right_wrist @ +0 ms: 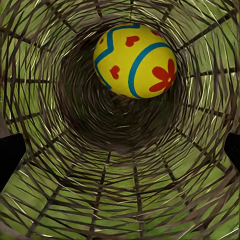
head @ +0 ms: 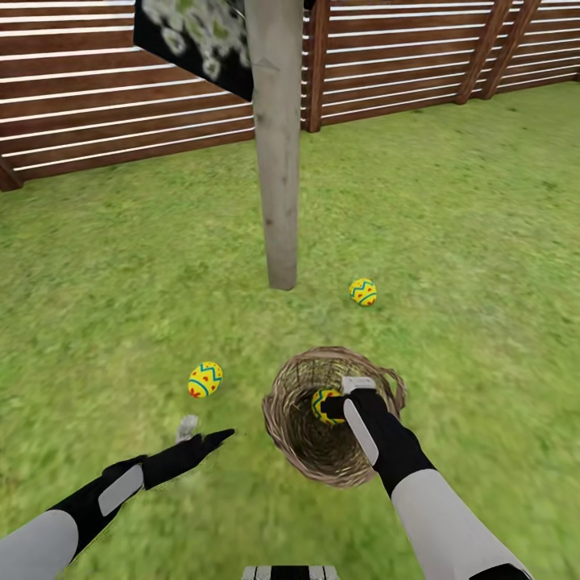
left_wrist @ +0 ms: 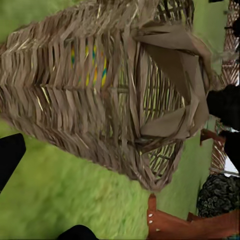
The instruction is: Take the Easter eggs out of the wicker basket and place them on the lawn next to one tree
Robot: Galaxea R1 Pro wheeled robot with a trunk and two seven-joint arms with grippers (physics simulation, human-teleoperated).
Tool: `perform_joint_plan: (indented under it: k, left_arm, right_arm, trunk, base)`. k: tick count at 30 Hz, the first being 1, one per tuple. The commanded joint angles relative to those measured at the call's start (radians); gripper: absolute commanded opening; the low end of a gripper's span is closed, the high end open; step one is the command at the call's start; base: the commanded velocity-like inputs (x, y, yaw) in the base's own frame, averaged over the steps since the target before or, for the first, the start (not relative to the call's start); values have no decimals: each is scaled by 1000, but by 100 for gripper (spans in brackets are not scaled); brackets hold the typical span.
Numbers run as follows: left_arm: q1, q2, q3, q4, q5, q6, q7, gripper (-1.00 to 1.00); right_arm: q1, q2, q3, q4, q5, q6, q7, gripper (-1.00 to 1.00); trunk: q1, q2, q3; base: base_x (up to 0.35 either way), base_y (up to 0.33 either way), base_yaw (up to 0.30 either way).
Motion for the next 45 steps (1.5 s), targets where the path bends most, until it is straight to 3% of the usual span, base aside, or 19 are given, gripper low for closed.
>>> perform_joint_plan:
  k: [1, 6, 14, 45]
  left_arm:
    - [-1, 13, -4, 0, 12, 9, -36, 100]
    - [-1, 50, -2, -1, 16, 8, -121, 100]
    - [-1, 59, -1, -2, 12, 9, -254, 100]
    - [-1, 51, -6, 1, 14, 2, -262, 100]
  right_arm:
    - [0, 0, 2, -1, -10, 3, -9, 100]
    - [0, 0, 2, 0, -9, 3, -7, 100]
    - [-1, 0, 3, -1, -10, 3, -6, 100]
    - [-1, -1, -3, -6, -12, -5, -6, 100]
  trunk:
    - [4, -8, -4]
    - [23, -43, -20]
    - [54, -99, -45]
    - [173, -316, -142]
  base:
    - [0, 0, 0]
    - [0, 0, 0]
    - [0, 0, 0]
    - [0, 0, 0]
